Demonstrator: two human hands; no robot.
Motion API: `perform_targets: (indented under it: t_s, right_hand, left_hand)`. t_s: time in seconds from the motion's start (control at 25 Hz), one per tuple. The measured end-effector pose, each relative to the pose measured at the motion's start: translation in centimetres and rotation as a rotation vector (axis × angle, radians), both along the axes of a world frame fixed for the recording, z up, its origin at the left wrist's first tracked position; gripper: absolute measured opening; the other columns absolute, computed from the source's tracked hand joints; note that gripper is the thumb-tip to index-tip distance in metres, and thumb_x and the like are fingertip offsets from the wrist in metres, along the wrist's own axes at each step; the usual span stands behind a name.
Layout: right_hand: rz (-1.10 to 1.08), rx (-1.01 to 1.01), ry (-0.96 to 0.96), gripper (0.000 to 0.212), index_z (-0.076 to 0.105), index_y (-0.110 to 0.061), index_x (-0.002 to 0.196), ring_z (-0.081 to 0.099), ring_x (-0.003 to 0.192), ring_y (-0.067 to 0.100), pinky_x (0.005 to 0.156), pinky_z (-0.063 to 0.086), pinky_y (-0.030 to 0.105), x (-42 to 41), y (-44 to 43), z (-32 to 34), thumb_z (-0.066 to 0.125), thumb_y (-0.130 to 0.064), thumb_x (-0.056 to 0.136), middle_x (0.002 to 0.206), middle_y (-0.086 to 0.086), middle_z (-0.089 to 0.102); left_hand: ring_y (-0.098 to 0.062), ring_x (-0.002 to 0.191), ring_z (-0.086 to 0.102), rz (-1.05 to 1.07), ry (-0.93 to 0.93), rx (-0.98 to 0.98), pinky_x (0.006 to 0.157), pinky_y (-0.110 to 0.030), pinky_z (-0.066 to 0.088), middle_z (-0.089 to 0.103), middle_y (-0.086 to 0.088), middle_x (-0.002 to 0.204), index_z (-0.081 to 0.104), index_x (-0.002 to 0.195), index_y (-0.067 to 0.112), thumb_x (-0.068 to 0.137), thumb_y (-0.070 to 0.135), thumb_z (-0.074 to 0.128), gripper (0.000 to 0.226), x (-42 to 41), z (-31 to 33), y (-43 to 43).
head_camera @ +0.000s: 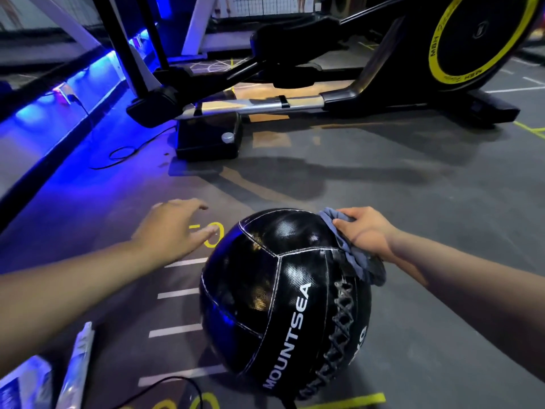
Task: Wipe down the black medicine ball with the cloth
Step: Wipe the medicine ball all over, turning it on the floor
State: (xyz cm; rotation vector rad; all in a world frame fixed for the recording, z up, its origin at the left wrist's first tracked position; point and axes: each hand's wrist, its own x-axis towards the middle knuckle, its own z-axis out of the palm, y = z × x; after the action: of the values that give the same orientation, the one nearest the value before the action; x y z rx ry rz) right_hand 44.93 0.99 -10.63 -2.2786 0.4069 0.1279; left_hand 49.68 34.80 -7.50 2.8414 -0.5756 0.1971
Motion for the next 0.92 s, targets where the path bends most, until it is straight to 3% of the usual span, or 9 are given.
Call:
perform_targets:
  t_s: [0.08, 0.16, 0.28, 0.44, 0.6, 0.68, 0.76, 0.84, 0.92]
  right_hand:
    - [-0.051, 0.001, -0.017, 0.018, 0.073, -0.026, 0.086, 0.068, 0.086, 0.024, 0.082, 0.055, 0.034, 0.0, 0.2, -0.2, 0.055, -0.027, 0.084, 0.083, 0.001, 0.074]
    - [-0.073, 0.001, -0.032, 0.017, 0.073, -0.026, 0.083, 0.068, 0.085, 0.024, 0.081, 0.055, 0.034, 0.0, 0.5, -0.2, 0.056, -0.028, 0.083, 0.081, 0.001, 0.074]
    - [-0.080, 0.066, -0.053, 0.016, 0.073, -0.028, 0.088, 0.069, 0.091, 0.021, 0.085, 0.054, 0.032, -0.2, 1.1, 0.2, 0.058, -0.025, 0.085, 0.088, -0.001, 0.075]
    - [0.020, 0.055, -0.093, 0.031, 0.071, -0.038, 0.100, 0.067, 0.095, 0.013, 0.090, 0.051, 0.027, -0.9, 2.8, 1.5, 0.058, -0.019, 0.079, 0.094, -0.010, 0.074]
    - [0.223, -0.115, -0.231, 0.043, 0.070, -0.029, 0.111, 0.065, 0.074, -0.006, 0.071, 0.042, 0.002, -1.7, 5.9, 3.9, 0.059, -0.006, 0.076, 0.083, -0.018, 0.068]
    - [0.250, 0.061, -0.311, 0.041, 0.071, -0.024, 0.109, 0.066, 0.076, -0.003, 0.074, 0.046, 0.003, -1.8, 7.1, 5.4, 0.059, 0.001, 0.079, 0.091, -0.012, 0.072]
    - [0.154, 0.458, -0.349, 0.039, 0.070, -0.017, 0.110, 0.069, 0.088, 0.011, 0.085, 0.053, 0.022, -1.4, 7.7, 6.8, 0.057, 0.007, 0.083, 0.102, 0.001, 0.074]
    - [0.023, 0.803, -0.282, 0.034, 0.066, -0.014, 0.114, 0.068, 0.090, 0.021, 0.084, 0.056, 0.034, -1.0, 7.9, 7.7, 0.054, 0.005, 0.088, 0.107, 0.011, 0.072]
    - [-0.076, 0.911, -0.230, 0.035, 0.061, -0.015, 0.121, 0.069, 0.092, 0.024, 0.078, 0.058, 0.035, -0.7, 8.1, 7.7, 0.057, 0.000, 0.090, 0.112, 0.013, 0.069]
  left_hand:
    - [-0.018, 0.118, 0.060, -0.216, -0.035, -0.072, 0.101, -0.036, 0.045, 0.063, 0.003, 0.132, 0.061, 0.126, 0.021, 0.075, 0.073, 0.043, 0.075, -2.5, 0.1, -1.1]
    - [-0.008, 0.139, 0.038, -0.443, 0.061, 0.109, 0.118, -0.042, 0.026, 0.037, 0.010, 0.154, 0.043, 0.145, 0.024, 0.073, 0.081, 0.049, 0.092, -5.1, 0.0, -2.9]
    - [0.003, 0.142, 0.010, -0.394, 0.271, 0.161, 0.122, -0.038, 0.003, 0.004, 0.023, 0.161, 0.015, 0.155, 0.030, 0.061, 0.083, 0.063, 0.118, -5.9, 0.0, -3.5]
    - [0.016, 0.132, 0.001, -0.355, 0.275, 0.102, 0.122, -0.036, -0.001, 0.006, 0.026, 0.159, 0.018, 0.152, 0.033, 0.054, 0.082, 0.069, 0.121, -5.6, -0.1, -2.5]
    - [0.017, 0.132, -0.002, -0.338, 0.297, 0.064, 0.120, -0.037, -0.006, 0.006, 0.028, 0.158, 0.019, 0.152, 0.034, 0.054, 0.080, 0.072, 0.121, -5.9, -0.6, -2.4]
    - [0.018, 0.131, -0.006, -0.324, 0.306, 0.040, 0.120, -0.038, -0.009, 0.005, 0.029, 0.158, 0.017, 0.153, 0.035, 0.054, 0.078, 0.072, 0.121, -5.9, -0.7, -2.4]
    - [0.016, 0.133, -0.004, -0.299, 0.305, 0.021, 0.121, -0.043, -0.008, 0.005, 0.026, 0.159, 0.016, 0.153, 0.035, 0.054, 0.078, 0.073, 0.122, -6.0, -0.7, -2.5]
    - [0.010, 0.138, 0.006, -0.253, 0.305, -0.013, 0.122, -0.045, -0.003, 0.009, 0.023, 0.159, 0.020, 0.152, 0.035, 0.051, 0.078, 0.074, 0.123, -6.2, -0.8, -2.4]
    - [0.003, 0.138, 0.018, -0.218, 0.308, -0.076, 0.123, -0.041, 0.007, 0.015, 0.022, 0.157, 0.026, 0.150, 0.036, 0.051, 0.074, 0.078, 0.118, -6.7, -0.6, -2.3]
